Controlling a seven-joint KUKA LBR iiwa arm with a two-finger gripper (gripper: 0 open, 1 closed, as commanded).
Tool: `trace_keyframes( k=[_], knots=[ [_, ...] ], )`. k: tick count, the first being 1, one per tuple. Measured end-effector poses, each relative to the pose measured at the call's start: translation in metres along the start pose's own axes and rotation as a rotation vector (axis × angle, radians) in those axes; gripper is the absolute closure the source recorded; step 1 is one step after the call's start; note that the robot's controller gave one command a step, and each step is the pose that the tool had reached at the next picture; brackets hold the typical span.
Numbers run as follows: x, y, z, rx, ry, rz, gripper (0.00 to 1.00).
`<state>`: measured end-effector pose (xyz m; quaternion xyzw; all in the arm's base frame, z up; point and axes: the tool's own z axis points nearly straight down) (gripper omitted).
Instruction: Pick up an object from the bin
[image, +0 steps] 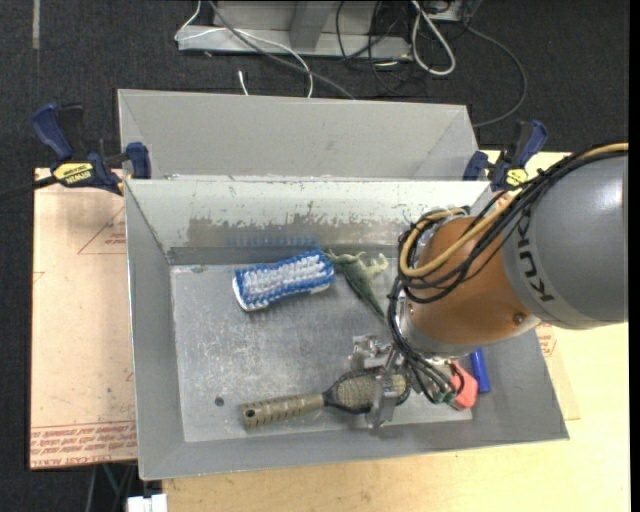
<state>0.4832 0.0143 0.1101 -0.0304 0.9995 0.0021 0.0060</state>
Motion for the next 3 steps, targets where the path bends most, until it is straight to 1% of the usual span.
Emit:
trace_keyframes(
  k=[1,2,3],
  knots=[
    [-0.002,0.000,-0.026,0.000,-0.005,0.000,1.00],
    [-0.003,0.001,-0.043,0.000,-0.008,0.000,1.00],
    [-0.002,0.001,-0.054,0.000,-0.005,0.000,1.00]
  ],
)
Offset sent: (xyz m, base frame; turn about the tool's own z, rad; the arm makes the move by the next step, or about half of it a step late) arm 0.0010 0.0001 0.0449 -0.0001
